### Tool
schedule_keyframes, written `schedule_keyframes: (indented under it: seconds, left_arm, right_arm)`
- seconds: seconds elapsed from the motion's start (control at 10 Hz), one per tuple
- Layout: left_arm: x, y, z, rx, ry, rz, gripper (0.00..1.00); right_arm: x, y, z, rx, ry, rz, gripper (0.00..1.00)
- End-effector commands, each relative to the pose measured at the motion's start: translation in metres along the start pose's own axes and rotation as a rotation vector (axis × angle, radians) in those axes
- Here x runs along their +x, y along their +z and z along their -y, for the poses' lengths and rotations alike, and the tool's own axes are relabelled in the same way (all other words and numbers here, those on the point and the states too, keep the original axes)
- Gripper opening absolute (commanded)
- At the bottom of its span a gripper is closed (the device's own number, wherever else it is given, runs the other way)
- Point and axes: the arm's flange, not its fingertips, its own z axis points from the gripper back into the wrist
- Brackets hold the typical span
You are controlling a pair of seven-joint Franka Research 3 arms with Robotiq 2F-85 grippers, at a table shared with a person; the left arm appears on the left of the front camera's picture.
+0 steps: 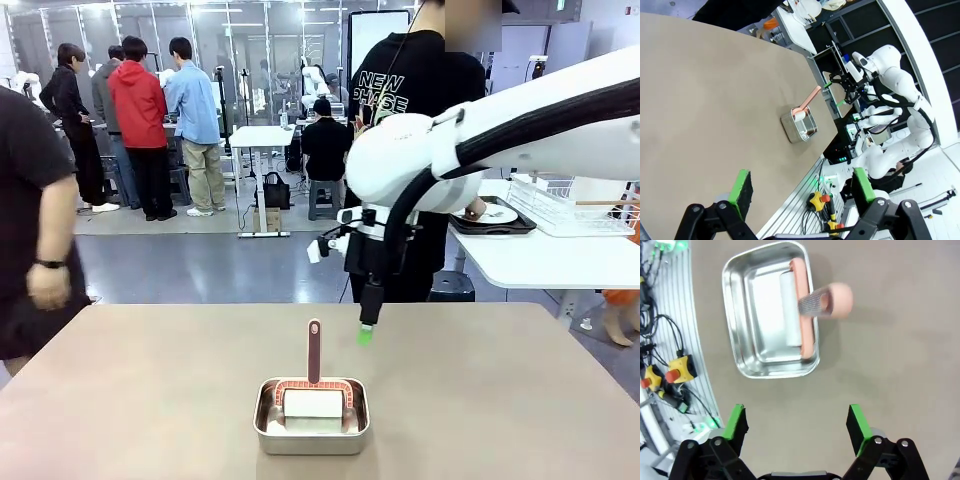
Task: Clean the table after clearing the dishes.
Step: When the right (or left) Handle tray is removed, use the right hand (or left hand) to clean the right (or left) side of the table with the Lint Roller.
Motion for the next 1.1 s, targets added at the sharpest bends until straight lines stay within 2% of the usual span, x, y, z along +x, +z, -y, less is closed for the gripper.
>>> schedule_keyframes:
  seconds: [0.0, 0.4, 1.0]
  left_arm:
    - [-0.003, 0.000, 0.004, 0.009, -0.008, 0.012, 1.00]
    - [-0.003, 0.000, 0.004, 0.009, -0.008, 0.012, 1.00]
    - [-0.003, 0.000, 0.004, 0.009, -0.008, 0.012, 1.00]
  right_arm:
    - [0.020, 0.005, 0.013, -0.039, 0.056, -0.031, 1.00]
    - [0.052, -0.005, 0.020, -0.059, 0.102, -0.100, 1.00]
    - [0.088, -0.019, 0.022, -0.041, 0.113, -0.120, 1.00]
